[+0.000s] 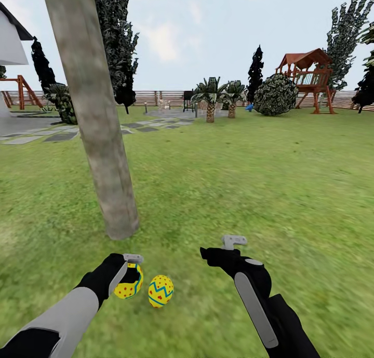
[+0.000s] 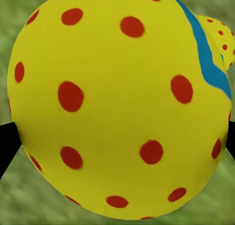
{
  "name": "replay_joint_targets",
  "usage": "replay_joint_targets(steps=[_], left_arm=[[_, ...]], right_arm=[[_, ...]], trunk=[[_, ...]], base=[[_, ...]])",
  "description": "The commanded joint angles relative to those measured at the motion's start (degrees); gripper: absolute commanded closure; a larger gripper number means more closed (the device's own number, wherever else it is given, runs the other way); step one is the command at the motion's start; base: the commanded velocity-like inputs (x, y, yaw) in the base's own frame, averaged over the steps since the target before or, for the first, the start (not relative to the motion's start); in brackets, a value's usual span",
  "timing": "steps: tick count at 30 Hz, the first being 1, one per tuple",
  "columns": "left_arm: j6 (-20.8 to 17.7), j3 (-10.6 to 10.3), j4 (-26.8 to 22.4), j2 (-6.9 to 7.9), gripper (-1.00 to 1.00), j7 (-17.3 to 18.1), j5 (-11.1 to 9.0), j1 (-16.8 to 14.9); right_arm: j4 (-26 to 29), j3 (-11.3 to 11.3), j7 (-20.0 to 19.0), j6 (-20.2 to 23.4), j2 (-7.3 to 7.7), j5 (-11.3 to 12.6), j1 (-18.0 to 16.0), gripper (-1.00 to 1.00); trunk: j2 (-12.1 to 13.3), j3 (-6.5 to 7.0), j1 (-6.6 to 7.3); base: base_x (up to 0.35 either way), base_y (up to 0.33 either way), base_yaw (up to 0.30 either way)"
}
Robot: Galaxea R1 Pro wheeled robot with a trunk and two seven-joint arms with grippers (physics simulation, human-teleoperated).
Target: Take the three Easter eggs out of the wicker basket on the lawn in the garden, then place them on the lawn next to a single tree (choose any tree) so that all three eggs are next to the same tree and none are left in the basket.
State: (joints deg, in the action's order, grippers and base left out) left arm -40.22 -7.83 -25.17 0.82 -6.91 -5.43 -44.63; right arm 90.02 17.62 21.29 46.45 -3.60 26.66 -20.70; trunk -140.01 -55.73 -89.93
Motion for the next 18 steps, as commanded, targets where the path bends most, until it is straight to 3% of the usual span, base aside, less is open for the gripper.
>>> replay_joint_targets(steps=[1, 10, 18], left_arm=[[-0.25, -0.44, -0.11, 0.06, 1.00, -0.48, -0.56, -0.02], [-0.17, -0.27, -0.14, 0.15, 1.00, -0.46, -0.62, -0.02], [0.53, -0.26, -0.14, 0.49, 1.00, -0.47, -0.55, -0.02]], right_arm=[[0.03, 0.05, 0.59, 0.11, 0.00, 0.59, -0.04, -1.00], [0.04, 0.05, 0.59, 0.13, 0.00, 0.58, -0.04, -1.00], [0.05, 0.05, 0.59, 0.07, 0.00, 0.50, -0.04, -1.00]], trunk=[[-0.02, -0.06, 0.01], [-3.23, -1.49, -1.75], [-3.34, -3.27, -1.95]], base=[[0.000, 0.000, 0.000], [0.000, 0.000, 0.000], [0.000, 0.000, 0.000]])
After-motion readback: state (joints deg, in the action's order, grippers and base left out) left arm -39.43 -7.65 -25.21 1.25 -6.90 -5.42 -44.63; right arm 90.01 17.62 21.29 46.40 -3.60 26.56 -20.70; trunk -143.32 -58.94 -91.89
